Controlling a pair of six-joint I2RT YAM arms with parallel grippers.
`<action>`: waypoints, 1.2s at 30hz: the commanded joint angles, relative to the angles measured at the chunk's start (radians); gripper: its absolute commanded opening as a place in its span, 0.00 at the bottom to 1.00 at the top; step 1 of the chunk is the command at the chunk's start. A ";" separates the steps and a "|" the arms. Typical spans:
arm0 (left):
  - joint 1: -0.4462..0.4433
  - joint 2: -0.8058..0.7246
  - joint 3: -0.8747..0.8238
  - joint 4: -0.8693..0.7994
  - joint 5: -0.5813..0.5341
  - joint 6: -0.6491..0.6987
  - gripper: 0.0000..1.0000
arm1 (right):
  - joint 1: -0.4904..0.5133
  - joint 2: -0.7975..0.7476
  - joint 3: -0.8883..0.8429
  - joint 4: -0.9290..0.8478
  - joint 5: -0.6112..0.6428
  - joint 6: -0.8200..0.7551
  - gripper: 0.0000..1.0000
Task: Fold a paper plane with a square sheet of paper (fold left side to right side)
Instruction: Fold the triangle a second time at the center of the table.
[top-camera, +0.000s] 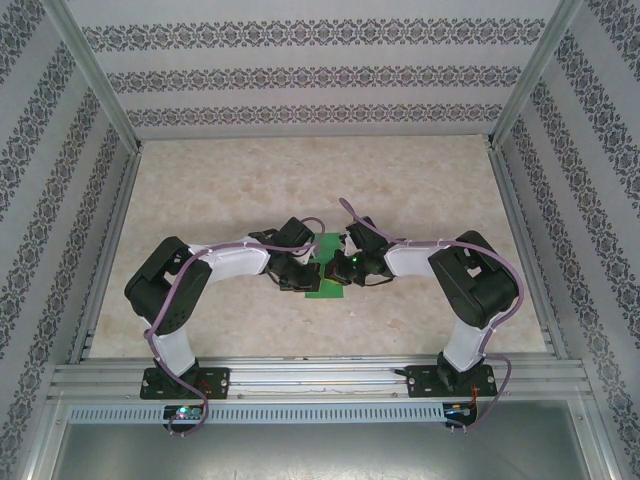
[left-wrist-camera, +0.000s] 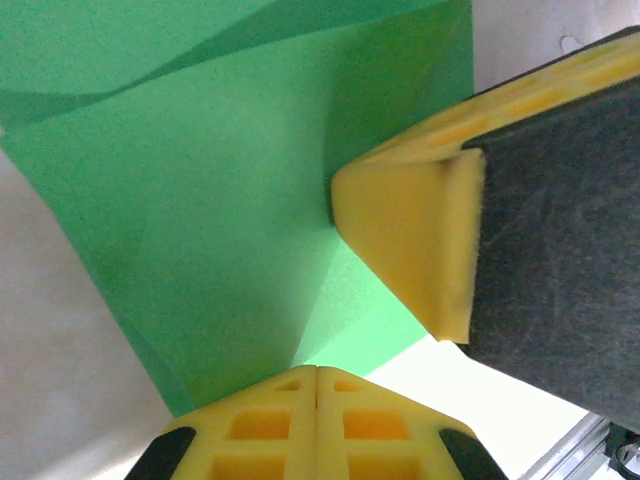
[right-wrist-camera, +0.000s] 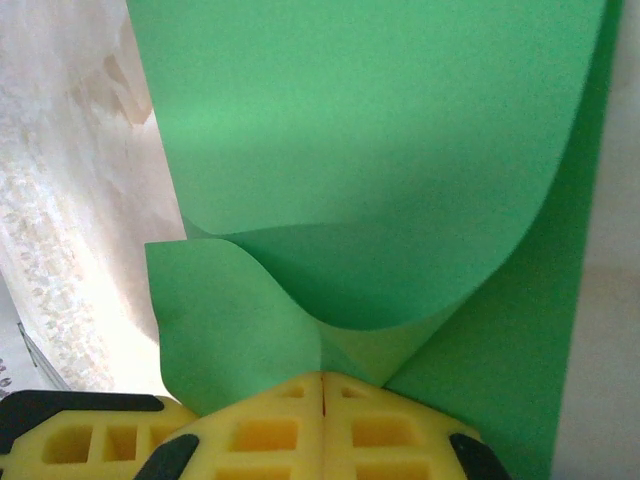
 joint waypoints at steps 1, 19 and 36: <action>0.011 0.006 -0.021 0.021 -0.024 -0.020 0.05 | -0.001 0.044 -0.012 -0.109 0.032 -0.012 0.00; 0.024 -0.008 -0.048 0.018 -0.049 -0.030 0.05 | -0.001 0.048 -0.010 -0.111 0.031 -0.012 0.00; 0.027 0.011 -0.089 0.028 -0.060 -0.035 0.03 | -0.002 -0.009 0.005 -0.038 -0.002 -0.018 0.00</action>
